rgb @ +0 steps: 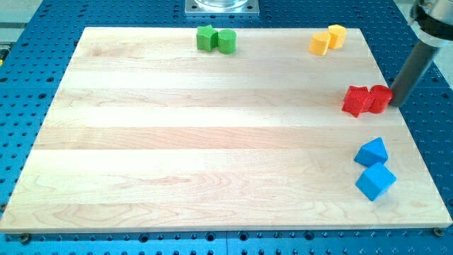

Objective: Place the blue blocks and red blocks in a vertical line

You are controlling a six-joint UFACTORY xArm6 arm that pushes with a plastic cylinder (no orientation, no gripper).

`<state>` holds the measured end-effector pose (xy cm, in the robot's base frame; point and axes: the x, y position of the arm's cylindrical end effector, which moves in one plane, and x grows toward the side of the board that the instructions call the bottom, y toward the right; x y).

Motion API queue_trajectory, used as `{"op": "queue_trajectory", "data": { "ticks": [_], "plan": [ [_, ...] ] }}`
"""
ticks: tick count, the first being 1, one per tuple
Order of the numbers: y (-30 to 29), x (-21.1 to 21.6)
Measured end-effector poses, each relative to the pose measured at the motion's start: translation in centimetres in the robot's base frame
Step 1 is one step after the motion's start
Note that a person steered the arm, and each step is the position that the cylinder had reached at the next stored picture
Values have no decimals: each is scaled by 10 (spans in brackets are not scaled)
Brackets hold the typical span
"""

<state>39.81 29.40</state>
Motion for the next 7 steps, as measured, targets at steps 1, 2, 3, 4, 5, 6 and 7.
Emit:
{"op": "queue_trajectory", "data": {
  "ticks": [1, 2, 3, 4, 5, 6, 7],
  "plan": [
    [-24, 1],
    [-33, 19],
    [-34, 38],
    [-36, 23],
    [-49, -24],
    [-73, -7],
    [-70, 11]
  ]
}}
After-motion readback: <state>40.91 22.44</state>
